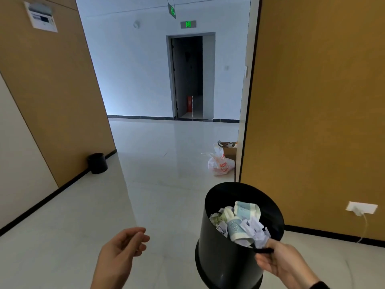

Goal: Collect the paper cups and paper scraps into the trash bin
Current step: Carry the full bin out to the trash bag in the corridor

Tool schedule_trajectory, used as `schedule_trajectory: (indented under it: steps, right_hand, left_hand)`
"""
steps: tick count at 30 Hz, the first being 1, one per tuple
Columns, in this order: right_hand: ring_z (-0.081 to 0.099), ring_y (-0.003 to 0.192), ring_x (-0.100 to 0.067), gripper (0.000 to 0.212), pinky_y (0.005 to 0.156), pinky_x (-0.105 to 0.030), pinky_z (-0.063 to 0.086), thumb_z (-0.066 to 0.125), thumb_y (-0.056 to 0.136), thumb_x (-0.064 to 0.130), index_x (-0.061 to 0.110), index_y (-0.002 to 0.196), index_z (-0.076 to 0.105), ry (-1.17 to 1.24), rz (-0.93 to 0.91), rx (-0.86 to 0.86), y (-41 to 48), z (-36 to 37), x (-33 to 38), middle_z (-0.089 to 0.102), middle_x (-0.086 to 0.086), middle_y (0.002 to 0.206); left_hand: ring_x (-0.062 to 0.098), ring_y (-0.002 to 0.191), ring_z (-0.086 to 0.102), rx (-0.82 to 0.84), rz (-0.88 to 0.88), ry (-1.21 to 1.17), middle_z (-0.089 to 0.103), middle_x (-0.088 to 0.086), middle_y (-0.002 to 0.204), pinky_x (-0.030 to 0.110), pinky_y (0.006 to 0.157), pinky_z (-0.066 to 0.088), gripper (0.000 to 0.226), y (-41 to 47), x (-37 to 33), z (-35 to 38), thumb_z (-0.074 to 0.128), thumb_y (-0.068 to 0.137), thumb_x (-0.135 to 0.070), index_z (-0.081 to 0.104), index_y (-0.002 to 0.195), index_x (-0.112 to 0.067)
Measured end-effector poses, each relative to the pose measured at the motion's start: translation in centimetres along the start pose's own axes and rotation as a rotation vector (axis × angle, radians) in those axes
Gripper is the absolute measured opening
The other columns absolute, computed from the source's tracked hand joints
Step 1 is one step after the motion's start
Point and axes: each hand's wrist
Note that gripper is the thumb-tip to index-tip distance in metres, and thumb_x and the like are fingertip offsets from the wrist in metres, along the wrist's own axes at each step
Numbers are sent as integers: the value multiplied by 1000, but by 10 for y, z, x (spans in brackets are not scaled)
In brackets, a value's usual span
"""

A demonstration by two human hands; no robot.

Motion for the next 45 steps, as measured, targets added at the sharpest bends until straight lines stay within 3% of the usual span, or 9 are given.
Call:
schedule_trajectory:
  steps: [4,8,12,18,23,30,37,45]
  right_hand:
    - [54,23,-20,15,25,-25,45,46,93,0,-12,93,54,2,-17,1,61,53,31,57,-18,36]
    - [57,26,-20,13,27,-25,47,46,92,-2,-11,86,53,-2,-17,17,140,104,68,58,-18,38]
    - [60,31,-20,14,31,-25,50,44,93,-1,-9,102,53,0,-6,47,217,161,117,60,-20,59]
    - [60,31,-19,16,32,-24,50,45,93,1,-6,82,53,-15,-28,70,312,251,185,60,-13,39]
    - [60,30,-18,19,33,-24,50,44,93,0,-7,78,53,12,-47,38,386,334,226,59,-13,38]
    - [59,30,-19,16,32,-23,49,43,90,-5,-8,76,52,106,-24,-76,475,458,265,58,-15,38]
    - [58,29,-16,16,33,-21,49,45,90,-3,-6,78,54,261,-27,-210,530,540,316,57,-10,35]
    - [58,29,-17,16,32,-23,49,43,88,-4,-10,79,55,341,1,-328,646,574,356,58,-13,38]
  left_hand:
    - [11,51,62,-13,15,33,73,3,62,15,50,51,18,83,14,6,55,87,5,68,80,-6]
    - [16,59,62,-32,-2,70,75,2,67,26,60,52,16,171,26,17,56,88,0,69,85,-8]
    - [23,67,63,-55,-10,133,75,4,71,31,67,51,15,264,31,27,56,89,-4,70,88,-9]
    - [28,75,66,-90,2,151,74,7,77,32,68,52,14,400,38,38,56,89,-8,70,89,-11]
    - [27,76,66,-56,-4,138,75,4,74,33,70,52,15,521,66,34,55,90,-9,70,88,-14]
    - [24,70,65,62,3,111,74,-2,70,8,49,51,15,725,93,13,55,89,-7,68,84,-13]
    - [3,56,65,264,0,107,75,-7,70,11,53,54,18,910,95,22,53,91,-7,67,85,-16]
    - [3,51,63,437,-1,152,74,-5,65,13,52,54,21,1034,129,114,53,89,1,67,80,-13]
Point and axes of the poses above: each hand's wrist, its own y-axis towards the middle knuckle, its own z-axis out of the palm, x = y × z
